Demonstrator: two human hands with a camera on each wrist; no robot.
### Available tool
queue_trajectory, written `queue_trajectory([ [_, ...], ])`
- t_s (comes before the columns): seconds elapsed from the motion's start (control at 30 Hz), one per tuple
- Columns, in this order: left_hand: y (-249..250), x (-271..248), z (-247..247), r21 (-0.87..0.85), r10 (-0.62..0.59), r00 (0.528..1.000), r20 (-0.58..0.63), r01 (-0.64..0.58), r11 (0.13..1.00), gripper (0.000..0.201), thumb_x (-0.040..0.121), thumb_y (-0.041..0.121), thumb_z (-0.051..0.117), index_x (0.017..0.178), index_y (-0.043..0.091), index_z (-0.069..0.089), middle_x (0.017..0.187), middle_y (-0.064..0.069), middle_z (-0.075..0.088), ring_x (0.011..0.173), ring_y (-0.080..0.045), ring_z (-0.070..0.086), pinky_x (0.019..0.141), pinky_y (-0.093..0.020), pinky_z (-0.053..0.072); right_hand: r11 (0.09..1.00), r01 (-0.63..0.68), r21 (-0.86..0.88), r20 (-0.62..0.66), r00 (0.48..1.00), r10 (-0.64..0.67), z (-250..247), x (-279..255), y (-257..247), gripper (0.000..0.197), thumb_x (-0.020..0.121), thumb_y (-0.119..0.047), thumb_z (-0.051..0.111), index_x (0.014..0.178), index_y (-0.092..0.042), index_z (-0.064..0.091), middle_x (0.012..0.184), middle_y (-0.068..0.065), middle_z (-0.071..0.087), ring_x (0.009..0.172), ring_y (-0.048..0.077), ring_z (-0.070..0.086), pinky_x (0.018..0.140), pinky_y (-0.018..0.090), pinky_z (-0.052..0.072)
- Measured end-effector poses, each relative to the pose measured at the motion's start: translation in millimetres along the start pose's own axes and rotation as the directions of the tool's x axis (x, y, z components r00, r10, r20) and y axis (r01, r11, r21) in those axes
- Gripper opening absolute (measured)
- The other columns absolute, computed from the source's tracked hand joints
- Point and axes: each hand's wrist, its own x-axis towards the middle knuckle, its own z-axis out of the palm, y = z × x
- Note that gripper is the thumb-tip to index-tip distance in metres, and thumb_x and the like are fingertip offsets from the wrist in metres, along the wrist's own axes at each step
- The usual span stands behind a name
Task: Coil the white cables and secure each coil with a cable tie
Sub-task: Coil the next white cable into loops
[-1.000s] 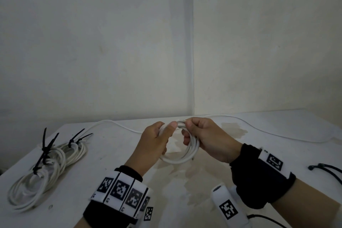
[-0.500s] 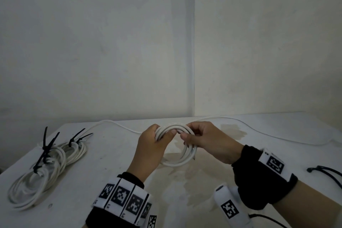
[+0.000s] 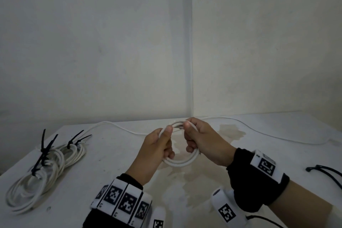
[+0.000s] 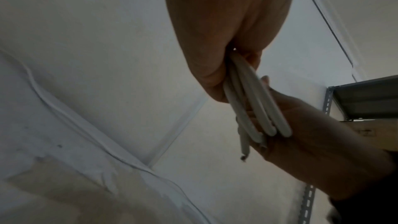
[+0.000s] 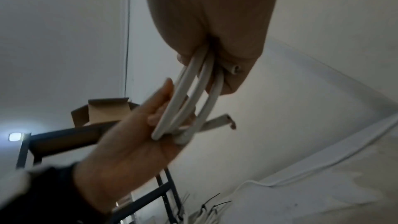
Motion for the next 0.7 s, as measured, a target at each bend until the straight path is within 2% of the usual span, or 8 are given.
queue_trajectory([
  [0.13,1,-1,7,-0.122,-0.023,0.998,0.064,0.031,0.992,0.038,0.082,0.046,0.04,0.071,0.01,0.04,0.046,0.01,0.032,0.04,-0.006,0.032,0.052,-0.022,0.043,0.999,0.031,-0.018,-0.072,0.997,-0.032,1,1,-1,0.032,0.095,-0.034,0.039,0.077,-0.012,0.051,0.056,-0.001,0.032,0.045,0.007,0.03,0.045,0.021,0.035],
  [0.2,2,1,8,-0.093,-0.031,0.999,0.034,0.034,0.995,0.038,0.087,0.043,0.04,0.069,0.01,0.04,0.045,0.01,0.031,0.039,-0.006,0.03,0.049,-0.022,0.041,0.998,-0.004,0.057,-0.048,0.999,0.006,0,-1,-4,0.047,0.094,-0.045,0.033,0.059,-0.023,0.056,0.053,-0.002,0.028,0.044,0.009,0.026,0.046,0.022,0.033],
  [0.27,3,4,9,-0.042,-0.019,1.0,0.005,0.019,0.999,0.036,0.092,0.038,0.039,0.069,0.01,0.039,0.045,0.009,0.03,0.04,-0.006,0.03,0.047,-0.02,0.041,0.993,-0.046,0.11,-0.02,0.999,0.049,-2,-2,-6,0.056,0.093,-0.052,0.028,0.052,-0.025,0.056,0.052,-0.003,0.027,0.043,0.01,0.025,0.048,0.024,0.034],
  [0.37,3,6,11,-0.03,-0.011,1.0,-0.003,0.011,0.999,0.034,0.094,0.035,0.04,0.07,0.01,0.04,0.044,0.01,0.03,0.041,-0.007,0.029,0.047,-0.02,0.04,0.984,-0.072,0.164,-0.012,0.997,0.075,-5,-3,-9,0.05,0.094,-0.048,0.032,0.066,-0.014,0.054,0.051,-0.003,0.027,0.04,0.008,0.026,0.049,0.024,0.036],
  [0.43,1,6,13,-0.101,-0.057,0.998,0.033,0.06,0.993,0.037,0.095,0.034,0.039,0.068,0.009,0.041,0.044,0.008,0.03,0.04,-0.008,0.029,0.05,-0.023,0.041,0.988,-0.064,0.143,-0.049,0.996,0.071,-5,-5,-9,0.046,0.094,-0.045,0.035,0.064,-0.014,0.049,0.051,-0.004,0.026,0.041,0.008,0.023,0.044,0.021,0.031],
  [0.5,1,4,15,-0.213,-0.143,0.985,0.094,0.16,0.964,0.044,0.097,0.035,0.035,0.062,0.008,0.045,0.044,0.003,0.034,0.039,-0.012,0.034,0.055,-0.027,0.045,0.998,-0.03,0.062,-0.107,0.994,0.036,-6,-6,-9,0.044,0.095,-0.043,0.037,0.06,-0.016,0.038,0.052,-0.002,0.023,0.041,0.008,0.019,0.04,0.019,0.023],
  [0.57,0,4,14,-0.23,-0.209,0.963,0.168,0.244,0.942,0.055,0.096,0.04,0.033,0.055,0.008,0.05,0.047,-0.004,0.042,0.043,-0.018,0.044,0.06,-0.03,0.05,0.998,-0.008,-0.055,-0.142,0.99,0.0,-7,-6,-8,0.042,0.095,-0.041,0.039,0.061,-0.017,0.032,0.049,-0.002,0.025,0.04,0.009,0.019,0.039,0.019,0.022],
  [0.7,5,6,15,-0.093,-0.266,0.941,0.208,0.29,0.952,0.06,0.094,0.048,0.032,0.057,0.007,0.056,0.052,-0.006,0.05,0.05,-0.021,0.054,0.066,-0.033,0.05,0.965,-0.019,-0.26,-0.098,0.995,-0.007,-11,-7,-7,0.033,0.094,-0.041,0.042,0.072,-0.016,0.04,0.047,-0.004,0.035,0.041,0.011,0.026,0.038,0.021,0.026],
])
